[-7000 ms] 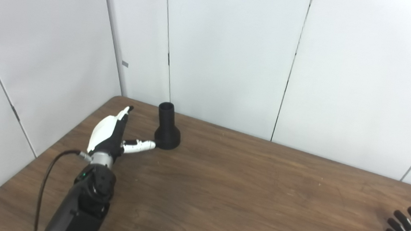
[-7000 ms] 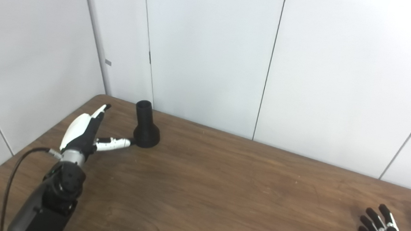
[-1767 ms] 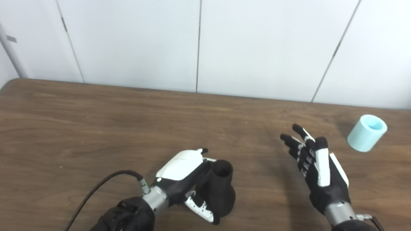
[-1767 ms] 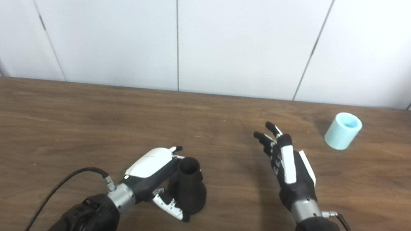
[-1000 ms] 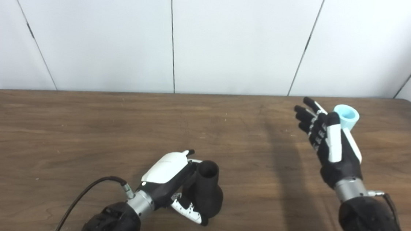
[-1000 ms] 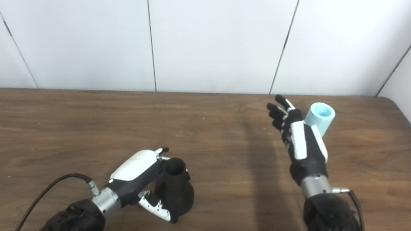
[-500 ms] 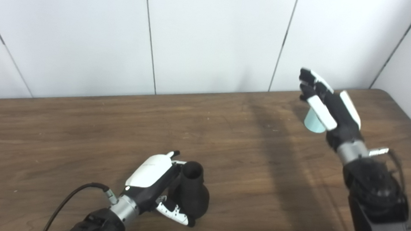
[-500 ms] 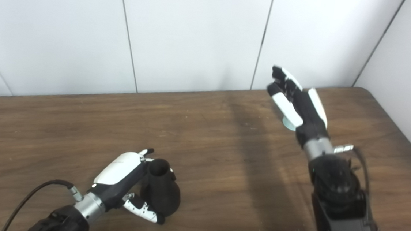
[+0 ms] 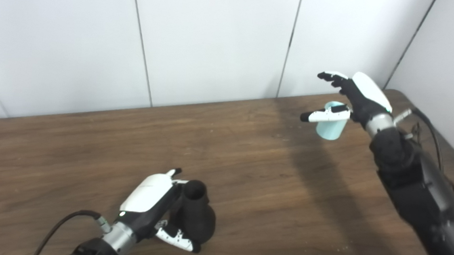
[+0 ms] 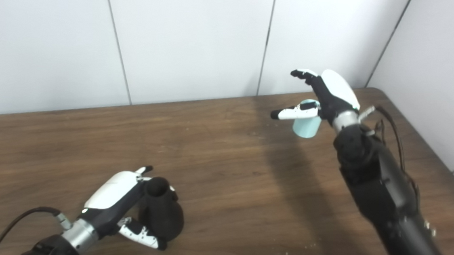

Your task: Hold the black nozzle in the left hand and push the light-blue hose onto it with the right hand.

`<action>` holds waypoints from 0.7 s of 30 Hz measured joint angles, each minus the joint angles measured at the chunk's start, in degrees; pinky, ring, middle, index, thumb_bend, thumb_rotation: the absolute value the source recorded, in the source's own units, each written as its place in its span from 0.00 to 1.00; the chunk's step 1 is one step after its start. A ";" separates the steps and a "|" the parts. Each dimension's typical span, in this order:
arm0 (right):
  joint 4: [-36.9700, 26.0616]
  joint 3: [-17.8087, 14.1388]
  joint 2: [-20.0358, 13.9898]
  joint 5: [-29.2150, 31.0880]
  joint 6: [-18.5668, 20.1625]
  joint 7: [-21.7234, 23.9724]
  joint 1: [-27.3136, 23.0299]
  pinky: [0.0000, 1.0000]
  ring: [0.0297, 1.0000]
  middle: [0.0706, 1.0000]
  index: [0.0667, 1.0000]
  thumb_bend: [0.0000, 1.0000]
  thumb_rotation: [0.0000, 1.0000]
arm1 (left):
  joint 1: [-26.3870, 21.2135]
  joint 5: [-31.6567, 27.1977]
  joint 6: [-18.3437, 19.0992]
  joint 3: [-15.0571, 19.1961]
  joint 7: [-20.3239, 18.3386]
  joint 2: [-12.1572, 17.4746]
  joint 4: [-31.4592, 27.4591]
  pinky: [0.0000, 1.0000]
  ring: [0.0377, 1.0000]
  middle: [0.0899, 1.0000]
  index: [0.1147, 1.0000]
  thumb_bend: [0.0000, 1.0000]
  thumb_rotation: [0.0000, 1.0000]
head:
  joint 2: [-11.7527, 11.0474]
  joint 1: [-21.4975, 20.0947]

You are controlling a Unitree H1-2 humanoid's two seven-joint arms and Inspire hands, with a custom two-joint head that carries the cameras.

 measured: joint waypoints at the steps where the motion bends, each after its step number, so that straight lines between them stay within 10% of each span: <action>1: 2.18 1.44 -0.73 -0.94 0.00 1.52 -1.73 0.85 0.90 0.87 0.84 0.84 0.25 | 0.00 -0.15 -0.21 0.07 0.00 0.13 0.04 1.00 0.68 0.42 0.43 0.52 0.00 | 0.09 -0.09; 13: 19.95 9.65 -2.15 -6.29 -0.48 9.99 -11.74 0.90 0.91 0.89 0.85 0.94 0.17 | 0.00 -1.61 -0.70 0.16 0.00 0.68 0.17 1.00 0.68 0.40 0.43 0.52 0.00 | -0.09 -0.62; 21: 28.14 10.49 -1.37 -7.58 -0.34 16.39 -17.42 0.73 0.83 0.88 0.85 0.94 0.13 | -0.07 -1.75 -0.72 0.12 -0.01 0.98 0.16 1.00 0.68 0.40 0.43 0.52 0.00 | 0.26 -1.50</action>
